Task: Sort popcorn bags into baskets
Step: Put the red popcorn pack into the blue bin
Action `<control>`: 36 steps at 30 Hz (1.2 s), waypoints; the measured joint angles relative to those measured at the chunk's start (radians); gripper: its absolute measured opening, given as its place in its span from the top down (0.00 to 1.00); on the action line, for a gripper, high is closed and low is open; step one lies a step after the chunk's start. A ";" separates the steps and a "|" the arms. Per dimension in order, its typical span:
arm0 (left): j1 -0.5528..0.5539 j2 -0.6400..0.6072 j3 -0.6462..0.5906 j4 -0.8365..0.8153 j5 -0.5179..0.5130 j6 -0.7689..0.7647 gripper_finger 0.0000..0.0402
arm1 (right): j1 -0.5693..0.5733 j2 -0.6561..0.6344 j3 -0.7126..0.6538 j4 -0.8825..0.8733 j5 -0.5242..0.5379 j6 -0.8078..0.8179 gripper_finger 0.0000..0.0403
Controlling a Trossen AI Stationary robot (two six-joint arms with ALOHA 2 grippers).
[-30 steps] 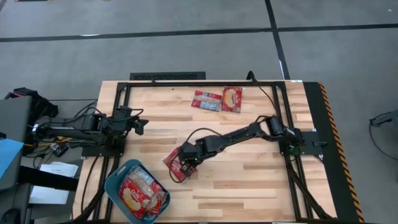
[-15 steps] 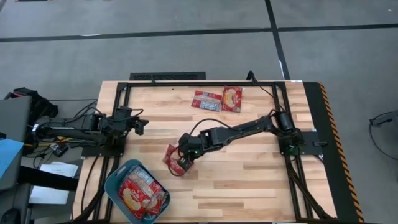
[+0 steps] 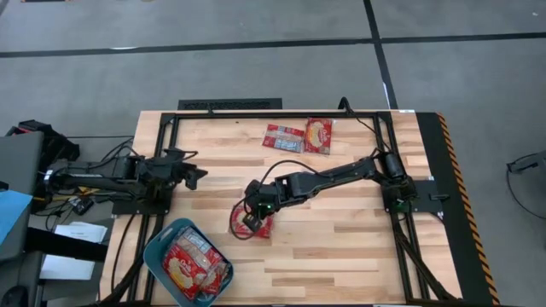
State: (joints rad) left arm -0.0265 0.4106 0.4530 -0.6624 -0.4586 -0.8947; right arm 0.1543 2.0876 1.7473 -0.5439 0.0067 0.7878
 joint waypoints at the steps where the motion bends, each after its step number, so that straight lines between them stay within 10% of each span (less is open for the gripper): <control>1: 0.000 0.005 0.000 0.019 0.017 0.019 0.24 | 0.000 0.000 0.000 -0.001 0.002 -0.013 0.99; 11: 0.000 0.260 0.000 0.247 0.222 0.225 0.24 | 0.043 0.000 0.000 -0.244 -0.005 -0.036 0.74; 20: -0.015 0.627 0.000 0.288 0.476 -0.098 0.24 | 0.157 0.000 0.000 -0.390 0.042 0.106 0.57; 36: -0.187 0.928 0.004 0.626 0.445 -0.324 0.24 | 0.186 0.022 0.000 -0.373 0.169 0.226 0.49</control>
State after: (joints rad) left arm -0.2137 1.3384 0.4567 -0.0369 -0.0137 -1.2188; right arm 0.3399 2.1094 1.7473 -0.9172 0.1757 1.0138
